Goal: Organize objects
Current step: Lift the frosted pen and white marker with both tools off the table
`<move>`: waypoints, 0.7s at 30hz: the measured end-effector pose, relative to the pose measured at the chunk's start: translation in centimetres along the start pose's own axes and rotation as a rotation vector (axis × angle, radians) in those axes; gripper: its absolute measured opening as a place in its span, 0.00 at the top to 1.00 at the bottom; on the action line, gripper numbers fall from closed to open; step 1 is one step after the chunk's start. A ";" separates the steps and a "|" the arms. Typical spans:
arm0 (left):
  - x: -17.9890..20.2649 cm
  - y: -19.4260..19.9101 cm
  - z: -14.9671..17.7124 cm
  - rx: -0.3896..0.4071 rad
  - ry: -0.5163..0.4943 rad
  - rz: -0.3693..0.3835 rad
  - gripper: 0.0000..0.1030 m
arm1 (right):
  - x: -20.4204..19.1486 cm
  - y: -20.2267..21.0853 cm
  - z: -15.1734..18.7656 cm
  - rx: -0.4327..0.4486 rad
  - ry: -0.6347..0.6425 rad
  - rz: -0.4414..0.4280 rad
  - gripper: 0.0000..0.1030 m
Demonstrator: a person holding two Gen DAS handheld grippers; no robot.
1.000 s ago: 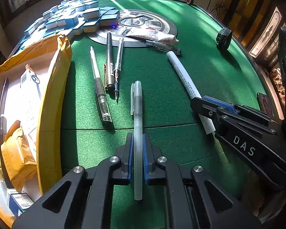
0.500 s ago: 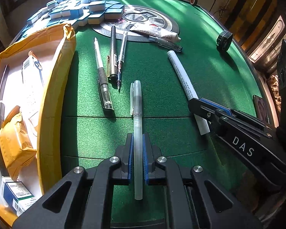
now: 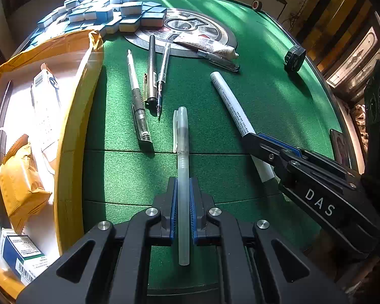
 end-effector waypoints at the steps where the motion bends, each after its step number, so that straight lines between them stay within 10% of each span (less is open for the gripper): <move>1: 0.0 0.2 0.0 -0.005 0.008 0.014 0.94 | -0.3 0.1 0.0 0.002 0.003 -0.008 0.88; 21: -1.4 5.8 -0.7 0.010 0.108 0.178 0.94 | -4.9 3.8 -1.7 0.114 0.034 -0.062 0.88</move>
Point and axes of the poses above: each gripper's, at about its wrist camera, not at the fingertips, and y roughly against the way its jaws point, x to its right, z to its underside, the point moved 9 cm from there along -y, roughly the way its jaws point, and after that the axes turned 11 degrees about y, right-handed, at the moved point
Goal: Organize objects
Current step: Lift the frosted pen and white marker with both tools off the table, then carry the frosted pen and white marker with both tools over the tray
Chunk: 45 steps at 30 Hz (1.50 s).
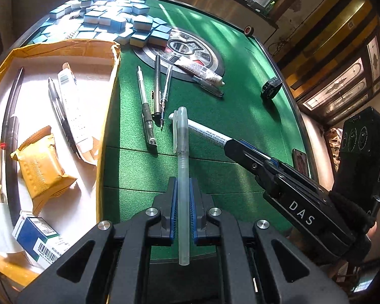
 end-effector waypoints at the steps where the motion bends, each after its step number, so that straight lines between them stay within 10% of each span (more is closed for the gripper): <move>1: -0.1 0.2 0.0 0.003 0.004 0.002 0.94 | -0.1 0.1 -0.2 0.008 0.007 0.011 0.88; 21: -0.9 0.2 0.0 0.008 0.010 -0.026 0.93 | 0.8 -4.9 4.2 -0.200 0.112 0.081 0.88; 34: -0.9 0.5 0.1 0.016 0.007 -0.031 0.93 | 0.0 -6.9 2.4 -0.197 0.204 0.160 0.88; 45: -1.3 2.3 -0.9 0.055 0.024 -0.026 0.93 | -0.5 -2.7 0.6 -0.052 0.060 0.060 0.88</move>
Point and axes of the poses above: each gripper's, at about its wrist camera, not at the fingertips, and y roughly against the way its jaws point, x to its right, z to its underside, the point moved 9 cm from there along -y, roughly the way its jaws point, and after that the axes turned 11 degrees about y, right-handed, at the moved point
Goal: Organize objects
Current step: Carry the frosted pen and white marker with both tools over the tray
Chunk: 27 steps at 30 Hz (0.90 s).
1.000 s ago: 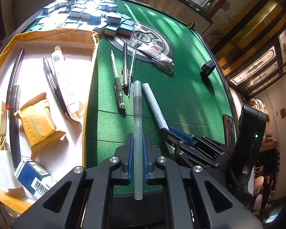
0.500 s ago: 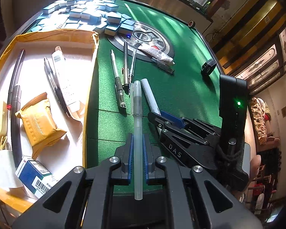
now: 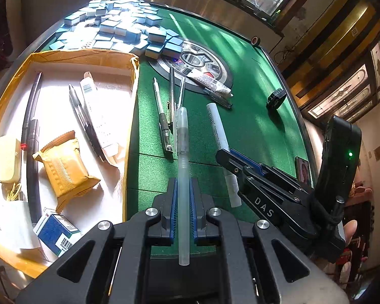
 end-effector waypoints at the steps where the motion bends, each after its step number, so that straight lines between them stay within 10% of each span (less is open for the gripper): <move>1: -0.1 0.2 -0.2 0.005 0.004 0.000 0.93 | -0.4 0.6 -0.4 0.016 0.000 -0.014 0.88; 27: -5.9 1.7 -4.8 0.072 0.114 -0.001 0.93 | -8.2 -0.6 -3.7 0.023 0.060 -0.152 0.88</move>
Point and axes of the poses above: each gripper's, at about its wrist camera, not at the fingertips, and y roughly against the way its jaws point, x to its right, z to its underside, the point moved 9 cm from there along -y, roughly the way its jaws point, and after that the axes turned 11 degrees about y, right-handed, at the moved point
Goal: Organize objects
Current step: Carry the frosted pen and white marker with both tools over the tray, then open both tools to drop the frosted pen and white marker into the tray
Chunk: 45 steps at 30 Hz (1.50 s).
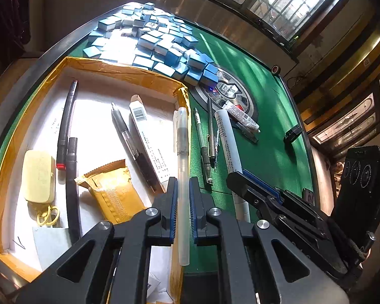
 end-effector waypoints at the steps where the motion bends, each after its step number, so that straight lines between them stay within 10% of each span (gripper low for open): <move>1: -0.4 0.0 -0.3 0.001 0.006 -0.002 0.93 | -0.1 -0.3 -0.1 -0.003 -0.001 -0.004 0.88; 21: -7.9 -1.8 -5.9 0.018 0.146 -0.064 0.93 | -6.1 -7.4 -1.0 -0.116 0.095 -0.103 0.88; 45: -10.1 -4.3 -5.6 -0.009 0.169 -0.142 0.93 | -6.2 -10.2 -0.5 -0.160 0.148 -0.024 0.88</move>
Point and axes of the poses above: each gripper's, at about its wrist camera, not at the fingertips, and y roughly against the way its jaws point, x to its right, z to its underside, the point moved 9 cm from there along -y, roughly the way its jaws point, and after that the axes turned 11 degrees about y, right-handed, at the moved point
